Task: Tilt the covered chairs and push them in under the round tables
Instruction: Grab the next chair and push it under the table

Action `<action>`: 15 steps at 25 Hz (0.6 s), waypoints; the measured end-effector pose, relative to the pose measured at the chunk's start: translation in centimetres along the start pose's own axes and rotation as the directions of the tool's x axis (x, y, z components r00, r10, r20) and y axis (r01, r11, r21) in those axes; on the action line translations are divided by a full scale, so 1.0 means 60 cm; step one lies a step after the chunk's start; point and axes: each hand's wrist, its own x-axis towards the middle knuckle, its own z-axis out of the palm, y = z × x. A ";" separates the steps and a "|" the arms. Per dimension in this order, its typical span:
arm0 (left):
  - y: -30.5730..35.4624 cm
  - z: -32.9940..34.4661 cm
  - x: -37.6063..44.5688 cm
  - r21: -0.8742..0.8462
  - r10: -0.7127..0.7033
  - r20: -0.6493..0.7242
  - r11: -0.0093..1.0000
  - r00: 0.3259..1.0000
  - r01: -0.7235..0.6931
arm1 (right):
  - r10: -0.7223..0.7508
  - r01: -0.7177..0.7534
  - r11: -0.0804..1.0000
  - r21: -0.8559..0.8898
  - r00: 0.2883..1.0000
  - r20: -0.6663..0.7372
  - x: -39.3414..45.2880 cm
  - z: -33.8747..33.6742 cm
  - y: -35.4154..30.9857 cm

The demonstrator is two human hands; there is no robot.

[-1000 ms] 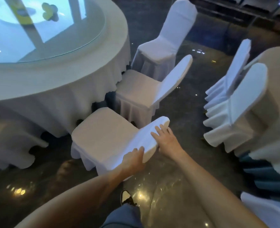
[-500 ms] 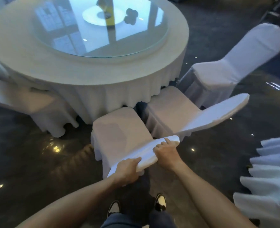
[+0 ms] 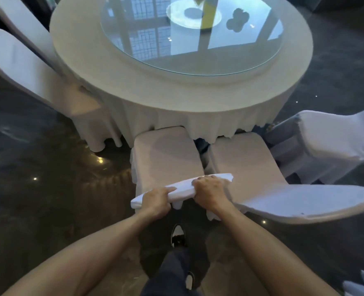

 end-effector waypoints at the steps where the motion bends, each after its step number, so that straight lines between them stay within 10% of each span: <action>1: 0.011 -0.004 0.025 0.007 -0.020 -0.020 1.000 1.000 0.020 | -0.018 0.018 0.999 -0.030 1.000 0.000 0.025 -0.013 0.015; 15: 0.028 -0.090 0.203 0.050 -0.114 -0.074 0.992 0.991 0.118 | -0.181 0.180 0.983 0.034 0.982 0.050 0.190 -0.105 0.083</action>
